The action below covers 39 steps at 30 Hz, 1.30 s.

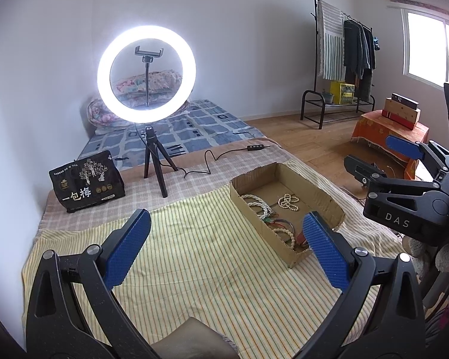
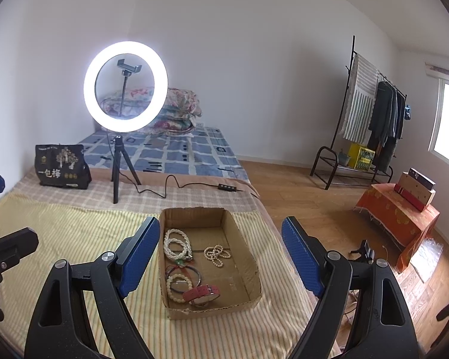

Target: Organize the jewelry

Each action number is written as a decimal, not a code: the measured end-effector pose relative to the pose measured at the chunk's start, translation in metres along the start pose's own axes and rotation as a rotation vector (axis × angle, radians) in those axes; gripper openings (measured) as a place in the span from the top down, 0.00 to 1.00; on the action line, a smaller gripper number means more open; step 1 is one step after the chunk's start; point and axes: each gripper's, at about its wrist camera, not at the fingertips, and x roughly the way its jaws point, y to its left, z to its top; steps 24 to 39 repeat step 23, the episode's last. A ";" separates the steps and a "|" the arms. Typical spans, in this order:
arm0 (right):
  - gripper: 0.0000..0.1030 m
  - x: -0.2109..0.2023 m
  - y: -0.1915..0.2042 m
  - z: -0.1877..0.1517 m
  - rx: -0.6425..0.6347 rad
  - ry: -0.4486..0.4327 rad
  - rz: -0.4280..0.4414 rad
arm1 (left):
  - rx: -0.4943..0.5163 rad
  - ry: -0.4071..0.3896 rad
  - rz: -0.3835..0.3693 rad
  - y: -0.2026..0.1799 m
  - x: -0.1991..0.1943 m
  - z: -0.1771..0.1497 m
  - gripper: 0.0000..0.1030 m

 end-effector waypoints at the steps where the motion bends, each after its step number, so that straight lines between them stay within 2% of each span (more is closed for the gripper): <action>1: 0.19 0.000 0.000 0.000 0.000 0.000 0.000 | 0.001 0.000 0.000 0.000 0.000 0.000 0.00; 39: 0.19 0.000 0.004 0.001 -0.025 0.002 -0.002 | 0.031 -0.017 0.011 -0.006 0.000 0.003 0.00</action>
